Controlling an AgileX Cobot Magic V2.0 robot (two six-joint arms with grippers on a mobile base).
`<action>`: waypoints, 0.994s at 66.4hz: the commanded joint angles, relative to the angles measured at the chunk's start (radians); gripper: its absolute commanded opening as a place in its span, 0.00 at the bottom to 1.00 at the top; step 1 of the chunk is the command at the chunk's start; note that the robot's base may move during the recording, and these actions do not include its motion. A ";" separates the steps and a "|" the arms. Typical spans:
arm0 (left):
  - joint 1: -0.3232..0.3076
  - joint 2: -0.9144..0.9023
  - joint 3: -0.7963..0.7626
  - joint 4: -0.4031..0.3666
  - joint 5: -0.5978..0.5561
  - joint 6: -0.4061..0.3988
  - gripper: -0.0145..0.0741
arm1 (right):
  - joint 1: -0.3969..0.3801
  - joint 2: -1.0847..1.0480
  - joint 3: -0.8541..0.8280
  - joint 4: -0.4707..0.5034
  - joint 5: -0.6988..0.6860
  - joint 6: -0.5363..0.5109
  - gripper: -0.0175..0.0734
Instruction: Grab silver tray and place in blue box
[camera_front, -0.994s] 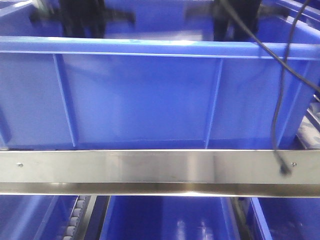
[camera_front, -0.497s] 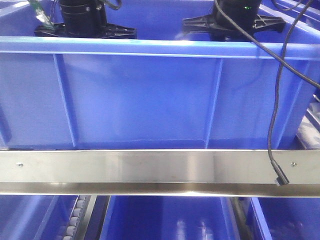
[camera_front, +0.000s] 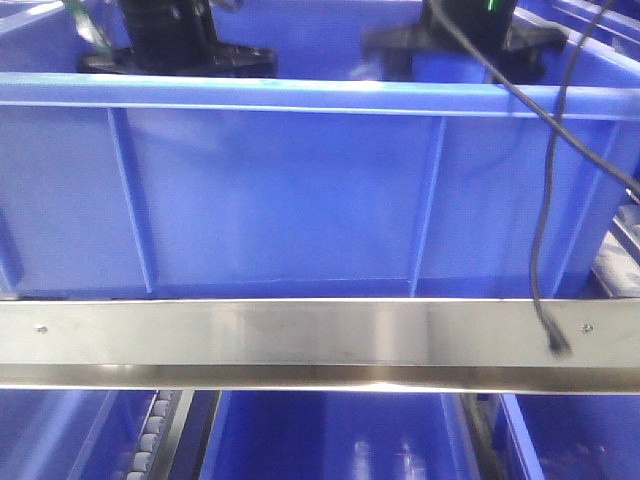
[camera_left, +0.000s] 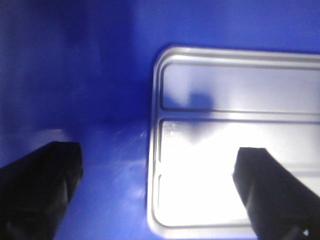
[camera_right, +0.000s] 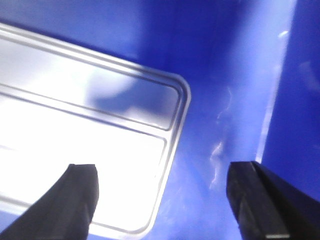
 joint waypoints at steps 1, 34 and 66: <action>-0.005 -0.153 -0.032 0.006 -0.015 0.029 0.67 | 0.001 -0.133 -0.042 -0.019 -0.005 -0.008 0.84; -0.016 -0.639 0.317 0.040 -0.078 0.058 0.04 | 0.090 -0.520 0.265 -0.089 -0.094 -0.022 0.26; -0.016 -1.141 1.035 0.040 -0.481 0.058 0.05 | 0.101 -1.033 0.915 -0.090 -0.481 -0.043 0.26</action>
